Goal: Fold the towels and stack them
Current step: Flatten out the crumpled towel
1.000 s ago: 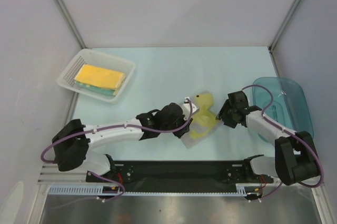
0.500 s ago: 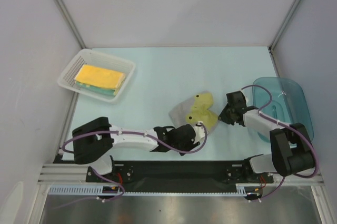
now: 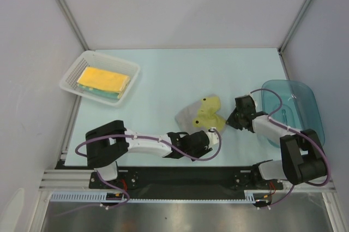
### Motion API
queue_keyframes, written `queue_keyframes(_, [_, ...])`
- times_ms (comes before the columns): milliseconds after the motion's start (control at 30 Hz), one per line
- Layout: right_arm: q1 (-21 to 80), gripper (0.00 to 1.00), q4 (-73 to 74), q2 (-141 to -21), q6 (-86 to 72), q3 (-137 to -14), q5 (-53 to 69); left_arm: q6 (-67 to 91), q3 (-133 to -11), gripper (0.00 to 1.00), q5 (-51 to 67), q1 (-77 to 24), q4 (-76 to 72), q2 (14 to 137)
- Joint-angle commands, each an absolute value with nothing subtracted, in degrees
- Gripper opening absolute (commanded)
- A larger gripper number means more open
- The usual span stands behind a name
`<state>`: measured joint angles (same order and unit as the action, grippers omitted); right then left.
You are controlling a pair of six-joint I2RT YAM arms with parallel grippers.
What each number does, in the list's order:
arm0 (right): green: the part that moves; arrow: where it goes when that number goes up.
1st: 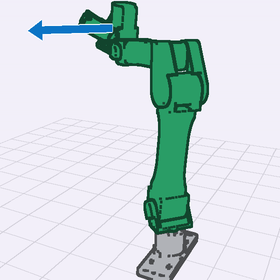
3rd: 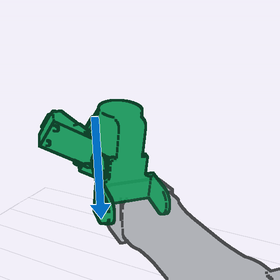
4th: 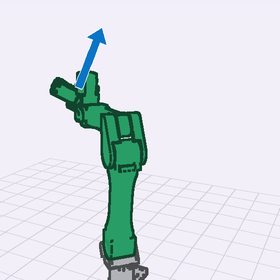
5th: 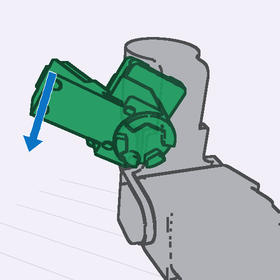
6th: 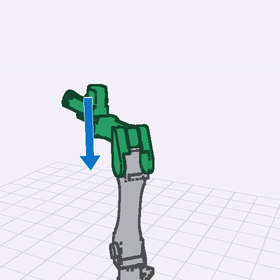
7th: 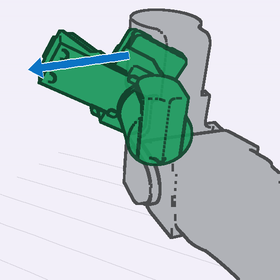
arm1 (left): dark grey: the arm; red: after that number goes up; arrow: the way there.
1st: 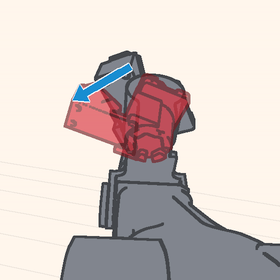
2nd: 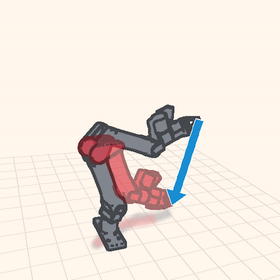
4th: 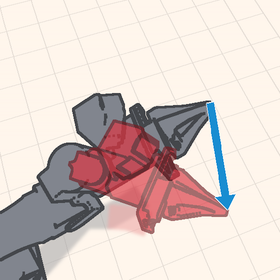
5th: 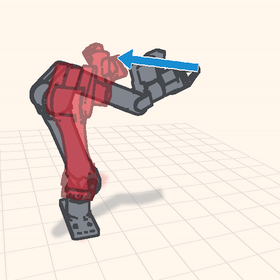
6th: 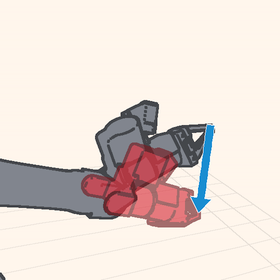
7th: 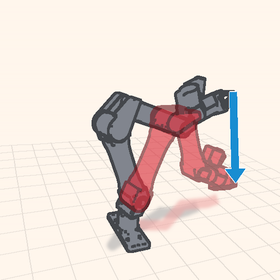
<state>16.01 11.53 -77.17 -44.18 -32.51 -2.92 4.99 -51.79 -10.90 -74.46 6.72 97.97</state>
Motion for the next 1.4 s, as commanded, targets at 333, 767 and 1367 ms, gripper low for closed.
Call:
queue_keyframes(333, [15.74,0.00,16.26,-69.70,-44.12,-32.25,-3.78,7.21,-56.77,0.00,-17.84,-74.79,15.55,102.22])
queue_keyframes(767, [16.26,0.00,26.63,-50.37,-42.89,-49.55,-4.04,3.17,-76.17,0.00,-16.52,-74.79,36.02,82.10])
queue_keyframes(1367, [17.40,0.00,21.89,-28.21,-42.36,-67.85,-12.04,-1.14,-122.86,0.00,-15.73,-81.04,57.13,84.81])
